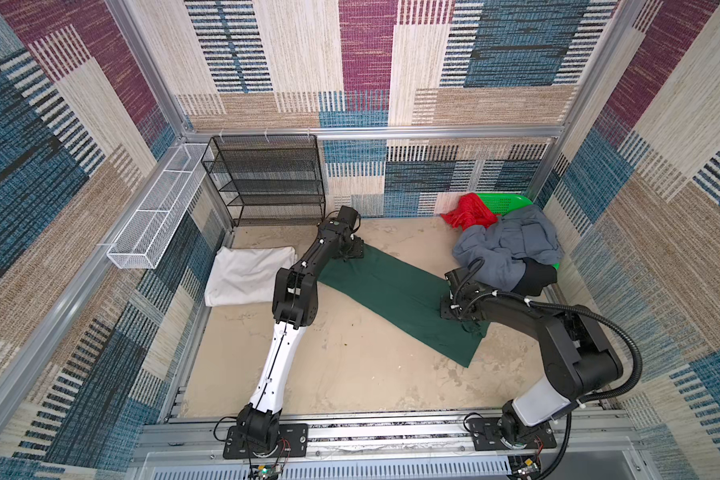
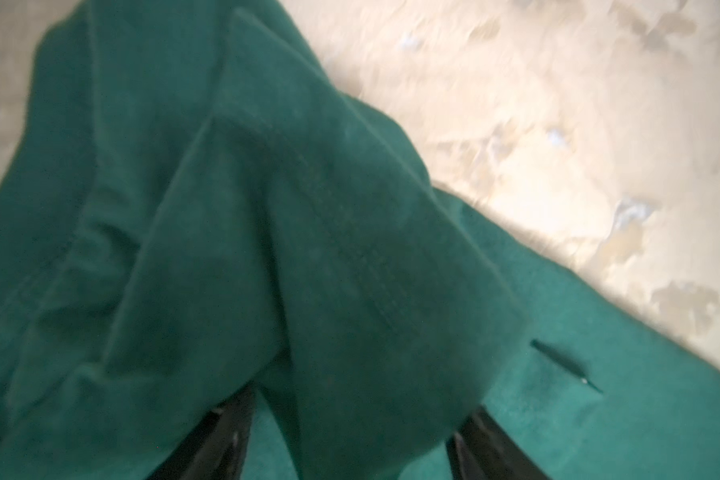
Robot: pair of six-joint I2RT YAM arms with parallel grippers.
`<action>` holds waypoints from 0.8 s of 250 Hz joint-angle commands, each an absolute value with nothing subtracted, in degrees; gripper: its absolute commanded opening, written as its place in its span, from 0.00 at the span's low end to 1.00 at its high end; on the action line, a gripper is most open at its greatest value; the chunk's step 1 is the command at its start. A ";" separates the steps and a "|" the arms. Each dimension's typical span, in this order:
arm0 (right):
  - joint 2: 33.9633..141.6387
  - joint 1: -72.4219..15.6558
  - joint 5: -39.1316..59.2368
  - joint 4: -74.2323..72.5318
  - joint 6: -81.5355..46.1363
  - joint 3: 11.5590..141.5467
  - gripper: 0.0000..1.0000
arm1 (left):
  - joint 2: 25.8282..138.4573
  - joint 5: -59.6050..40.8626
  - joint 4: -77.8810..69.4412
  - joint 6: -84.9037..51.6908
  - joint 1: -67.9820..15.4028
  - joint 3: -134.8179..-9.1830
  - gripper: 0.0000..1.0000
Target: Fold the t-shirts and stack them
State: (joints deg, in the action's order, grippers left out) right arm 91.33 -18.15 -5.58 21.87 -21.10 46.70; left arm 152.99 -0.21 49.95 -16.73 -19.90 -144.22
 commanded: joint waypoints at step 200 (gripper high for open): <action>76.33 -29.71 5.12 30.30 -29.31 41.73 0.43 | 155.65 -8.66 47.27 -20.13 -21.89 -147.30 0.74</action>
